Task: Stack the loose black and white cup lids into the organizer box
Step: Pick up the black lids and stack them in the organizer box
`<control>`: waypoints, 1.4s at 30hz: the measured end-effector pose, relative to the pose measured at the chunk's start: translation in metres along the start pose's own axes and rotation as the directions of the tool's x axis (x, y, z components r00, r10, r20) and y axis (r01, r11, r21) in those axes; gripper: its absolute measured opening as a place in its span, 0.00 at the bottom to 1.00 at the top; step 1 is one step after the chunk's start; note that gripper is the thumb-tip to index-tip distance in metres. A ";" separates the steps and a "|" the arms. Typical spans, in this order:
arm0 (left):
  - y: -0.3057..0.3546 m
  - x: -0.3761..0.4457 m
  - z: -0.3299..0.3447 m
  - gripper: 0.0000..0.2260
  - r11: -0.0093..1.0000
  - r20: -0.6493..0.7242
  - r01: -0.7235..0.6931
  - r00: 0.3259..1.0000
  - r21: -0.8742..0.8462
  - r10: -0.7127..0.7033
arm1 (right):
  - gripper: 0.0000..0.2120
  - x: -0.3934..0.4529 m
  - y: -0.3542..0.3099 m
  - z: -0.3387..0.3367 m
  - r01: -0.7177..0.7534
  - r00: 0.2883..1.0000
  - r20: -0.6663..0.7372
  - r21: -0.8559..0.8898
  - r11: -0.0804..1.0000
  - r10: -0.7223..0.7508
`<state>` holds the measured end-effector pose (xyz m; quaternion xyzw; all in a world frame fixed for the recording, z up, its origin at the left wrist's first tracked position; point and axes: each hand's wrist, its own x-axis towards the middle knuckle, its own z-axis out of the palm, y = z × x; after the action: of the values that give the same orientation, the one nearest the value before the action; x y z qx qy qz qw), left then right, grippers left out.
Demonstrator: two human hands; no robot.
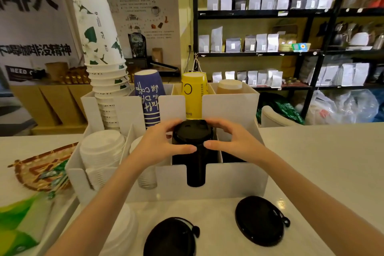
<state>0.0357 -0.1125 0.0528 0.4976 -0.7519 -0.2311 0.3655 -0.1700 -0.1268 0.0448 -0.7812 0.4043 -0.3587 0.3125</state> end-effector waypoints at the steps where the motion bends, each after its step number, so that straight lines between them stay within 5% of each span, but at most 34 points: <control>1: 0.000 -0.001 0.000 0.29 1.000 -0.001 0.003 1.000 0.015 -0.003 | 0.22 0.000 0.000 0.001 -0.005 1.000 -0.006 -0.007 1.000 0.005; 6: 0.009 -0.003 0.000 0.29 0.995 0.047 0.029 0.998 0.100 -0.034 | 0.27 -0.006 -0.004 0.001 -0.006 0.999 -0.046 -0.079 0.997 0.003; 10: 0.025 -0.004 0.001 0.44 0.968 0.057 0.087 0.993 0.236 -0.103 | 0.35 -0.018 -0.012 -0.004 -0.046 0.998 -0.047 -0.140 0.989 0.040; 16: 0.067 -0.038 0.033 0.25 0.940 0.004 -0.309 0.950 0.146 0.312 | 0.30 -0.066 -0.016 -0.026 -0.045 0.982 -0.188 -0.105 0.993 0.025; 21: 0.056 -0.065 0.088 0.29 0.977 0.290 -0.195 0.943 0.080 0.164 | 0.19 -0.121 0.005 -0.030 -0.150 0.965 -0.241 -0.176 0.973 0.105; 26: 0.036 -0.087 0.124 0.34 0.984 0.431 -0.060 0.902 0.169 -0.019 | 0.31 -0.165 0.027 -0.017 -0.421 0.907 -0.103 -0.232 0.877 0.409; 28: 0.037 -0.091 0.130 0.35 0.975 0.439 -0.074 0.898 0.208 -0.026 | 0.35 -0.174 0.028 -0.010 -0.445 0.892 -0.057 -0.278 0.851 0.448; 36: 0.038 -0.091 0.141 0.31 0.978 0.397 -0.089 0.918 0.187 0.008 | 0.21 -0.186 0.017 -0.002 -0.372 0.928 -0.078 -0.203 0.906 0.364; 42: 0.040 -0.088 0.137 0.29 0.987 0.301 -0.064 0.954 0.148 0.017 | 0.29 -0.182 0.029 -0.007 -0.390 0.919 -0.142 -0.207 0.897 0.367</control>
<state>-0.0734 -0.0184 -0.0331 0.4684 -0.8243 -0.2366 0.2124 -0.2628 0.0133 -0.0300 -0.6996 0.6028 -0.2799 0.2626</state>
